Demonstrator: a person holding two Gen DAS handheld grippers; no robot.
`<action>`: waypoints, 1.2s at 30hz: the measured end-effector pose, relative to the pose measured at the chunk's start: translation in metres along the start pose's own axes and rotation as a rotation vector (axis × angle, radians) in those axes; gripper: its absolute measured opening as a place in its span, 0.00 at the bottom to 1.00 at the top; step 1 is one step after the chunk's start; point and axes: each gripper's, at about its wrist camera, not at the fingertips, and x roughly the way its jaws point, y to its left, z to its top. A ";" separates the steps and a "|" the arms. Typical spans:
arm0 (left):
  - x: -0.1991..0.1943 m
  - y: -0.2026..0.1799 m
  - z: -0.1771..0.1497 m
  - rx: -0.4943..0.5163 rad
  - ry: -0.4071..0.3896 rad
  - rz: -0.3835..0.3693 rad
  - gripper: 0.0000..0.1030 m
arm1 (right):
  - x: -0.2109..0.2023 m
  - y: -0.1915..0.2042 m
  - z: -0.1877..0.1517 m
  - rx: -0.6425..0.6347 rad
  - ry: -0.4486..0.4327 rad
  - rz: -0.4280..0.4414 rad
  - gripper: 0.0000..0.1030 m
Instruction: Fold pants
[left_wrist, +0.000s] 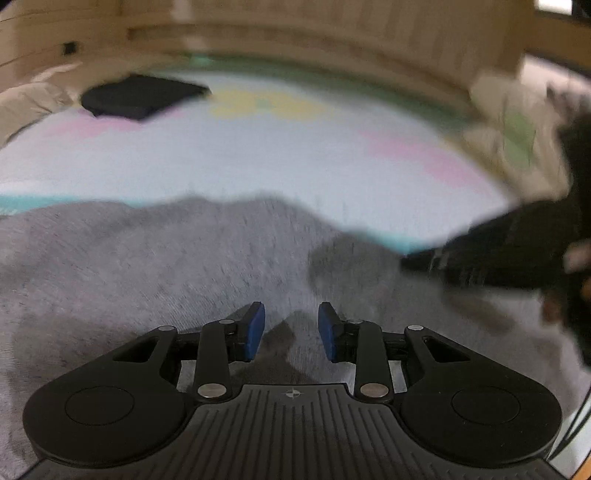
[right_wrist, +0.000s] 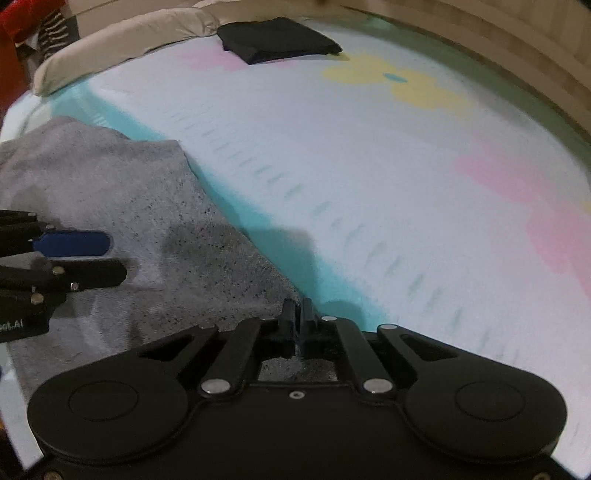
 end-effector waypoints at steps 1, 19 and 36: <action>0.001 -0.004 0.000 0.045 -0.013 0.015 0.30 | -0.003 -0.002 -0.001 0.026 -0.007 -0.005 0.17; -0.042 -0.130 0.010 0.298 -0.044 -0.243 0.29 | -0.179 -0.123 -0.173 1.004 -0.016 -0.406 0.57; 0.022 -0.203 -0.020 0.470 0.047 -0.239 0.29 | -0.242 -0.170 -0.307 1.317 -0.072 -0.428 0.57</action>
